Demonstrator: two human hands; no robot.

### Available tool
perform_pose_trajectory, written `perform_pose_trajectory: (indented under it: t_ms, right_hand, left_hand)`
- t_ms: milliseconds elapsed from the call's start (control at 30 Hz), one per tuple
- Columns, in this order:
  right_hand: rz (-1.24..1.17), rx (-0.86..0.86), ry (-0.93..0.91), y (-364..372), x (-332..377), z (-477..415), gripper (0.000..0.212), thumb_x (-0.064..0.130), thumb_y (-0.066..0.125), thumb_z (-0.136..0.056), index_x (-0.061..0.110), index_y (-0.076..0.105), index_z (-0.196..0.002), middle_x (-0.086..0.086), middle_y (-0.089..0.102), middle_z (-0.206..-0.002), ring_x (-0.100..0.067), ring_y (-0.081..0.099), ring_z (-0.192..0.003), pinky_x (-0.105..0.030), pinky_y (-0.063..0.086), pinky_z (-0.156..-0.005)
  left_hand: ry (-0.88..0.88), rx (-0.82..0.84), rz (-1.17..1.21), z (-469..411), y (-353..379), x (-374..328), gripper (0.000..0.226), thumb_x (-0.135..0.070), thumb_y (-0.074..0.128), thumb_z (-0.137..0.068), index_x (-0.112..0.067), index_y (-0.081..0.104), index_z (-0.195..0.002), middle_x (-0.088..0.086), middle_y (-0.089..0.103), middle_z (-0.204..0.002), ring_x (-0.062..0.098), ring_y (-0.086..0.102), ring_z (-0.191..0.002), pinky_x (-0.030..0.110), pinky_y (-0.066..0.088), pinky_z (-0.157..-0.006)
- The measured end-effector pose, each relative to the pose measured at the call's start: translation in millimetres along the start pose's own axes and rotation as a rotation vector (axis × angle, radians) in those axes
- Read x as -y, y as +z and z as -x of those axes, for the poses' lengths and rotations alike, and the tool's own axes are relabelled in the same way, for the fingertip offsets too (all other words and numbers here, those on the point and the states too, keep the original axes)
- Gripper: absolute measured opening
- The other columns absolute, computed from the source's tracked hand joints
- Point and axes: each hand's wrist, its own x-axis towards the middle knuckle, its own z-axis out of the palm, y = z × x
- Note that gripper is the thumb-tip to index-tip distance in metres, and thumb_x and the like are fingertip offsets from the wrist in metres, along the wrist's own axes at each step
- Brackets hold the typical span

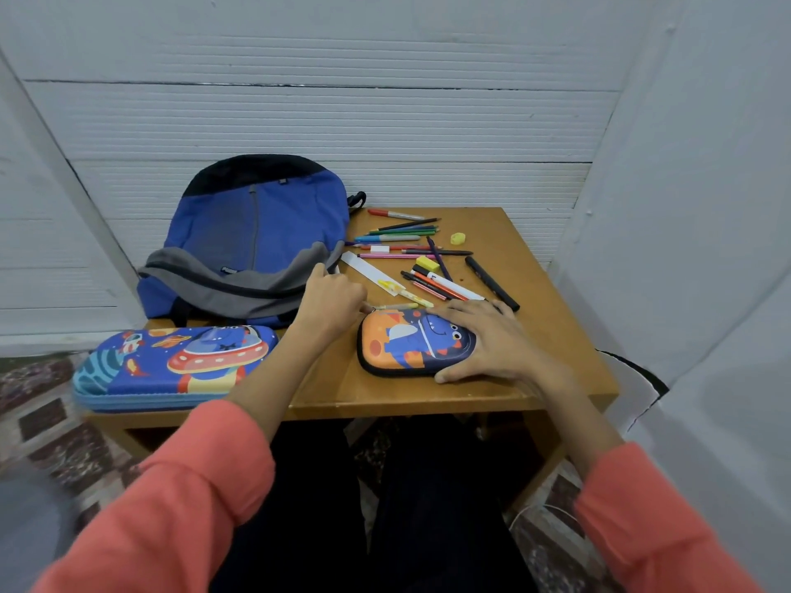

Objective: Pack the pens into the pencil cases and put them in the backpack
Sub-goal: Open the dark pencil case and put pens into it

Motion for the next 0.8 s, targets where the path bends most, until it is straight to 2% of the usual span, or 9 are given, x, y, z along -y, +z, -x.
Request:
perform_pose_trajectory:
  t_ms: [267,333,400,433,500,567,633,700,800]
  right_hand:
    - [-0.015,0.022,0.007,-3,3,2,0.104,0.084,0.056,-0.054,0.047,0.026,-0.146,0.012,0.028,-0.155,-0.012,0.018,-0.144,-0.046,0.000,-0.118]
    - [-0.017,0.051,0.002,-5,3,2,0.104,0.084,0.056,-0.053,0.047,0.026,-0.146,0.013,0.027,-0.155,-0.012,0.018,-0.144,-0.046,0.000,-0.119]
    - [-0.022,0.088,-0.017,-10,1,0,0.109,0.089,0.055,-0.050,0.047,0.027,-0.146,0.015,0.028,-0.154,-0.011,0.020,-0.143,-0.048,0.006,-0.120]
    - [-0.023,0.102,-0.030,-13,-1,-3,0.112,0.091,0.054,-0.047,0.046,0.028,-0.146,0.016,0.031,-0.153,-0.010,0.023,-0.141,-0.047,0.012,-0.119]
    - [-0.067,0.130,-0.057,-24,0,-5,0.113,0.091,0.058,-0.044,0.044,0.033,-0.144,0.018,0.039,-0.147,-0.007,0.034,-0.134,-0.040,0.028,-0.113]
    - [-0.194,0.178,-0.050,-38,4,-7,0.099,0.078,0.073,-0.052,0.043,0.040,-0.138,0.018,0.047,-0.137,-0.004,0.045,-0.122,-0.029,0.040,-0.103]
    - [-0.288,0.187,-0.051,-53,8,-7,0.084,0.061,0.082,-0.060,0.039,0.046,-0.132,0.016,0.053,-0.127,-0.002,0.051,-0.115,-0.021,0.043,-0.093]
    - [-0.309,0.054,-0.062,-66,11,-7,0.072,0.055,0.082,-0.062,0.034,0.055,-0.125,0.014,0.060,-0.119,-0.003,0.055,-0.110,-0.019,0.043,-0.088]
    - [-0.398,-0.285,-0.065,-72,6,1,0.052,0.048,0.078,-0.070,0.030,0.063,-0.116,0.011,0.061,-0.116,-0.004,0.054,-0.107,-0.013,0.041,-0.087]
  left_hand:
    - [0.031,0.006,0.035,-9,0,-3,0.029,-0.045,0.055,-0.094,-0.023,0.066,-0.109,-0.001,0.070,-0.100,0.017,0.061,-0.099,0.035,0.035,-0.091]
    - [0.032,0.027,0.149,-10,-1,0,0.027,-0.043,0.055,-0.095,-0.027,0.063,-0.115,-0.001,0.064,-0.116,0.018,0.057,-0.110,0.039,0.036,-0.095]
    - [0.066,0.053,0.414,-7,-7,2,0.031,-0.043,0.051,-0.097,-0.028,0.058,-0.124,-0.001,0.056,-0.130,0.019,0.051,-0.120,0.042,0.040,-0.100]
    - [0.110,0.104,0.615,-5,-12,2,0.038,-0.048,0.051,-0.096,-0.028,0.055,-0.128,-0.001,0.055,-0.132,0.019,0.050,-0.122,0.040,0.041,-0.100]
    - [0.234,0.314,0.982,2,-28,-3,0.059,-0.064,0.054,-0.086,-0.032,0.049,-0.135,-0.004,0.054,-0.133,0.013,0.050,-0.122,0.031,0.042,-0.098]
    - [0.357,0.490,1.014,8,-41,-11,0.073,-0.066,0.062,-0.079,-0.039,0.039,-0.143,-0.009,0.048,-0.138,0.009,0.047,-0.123,0.025,0.039,-0.101]
    - [0.400,0.534,0.881,9,-45,-14,0.084,-0.063,0.068,-0.078,-0.035,0.031,-0.148,-0.010,0.042,-0.143,0.010,0.043,-0.126,0.025,0.035,-0.103]
    - [0.325,0.524,0.856,7,-50,-15,0.086,-0.067,0.064,-0.076,-0.031,0.032,-0.148,-0.005,0.045,-0.141,0.016,0.044,-0.125,0.029,0.037,-0.102]
    - [0.150,0.561,1.032,6,-59,-11,0.070,-0.064,0.055,-0.085,-0.025,0.041,-0.143,-0.005,0.050,-0.132,0.017,0.048,-0.123,0.034,0.040,-0.102]
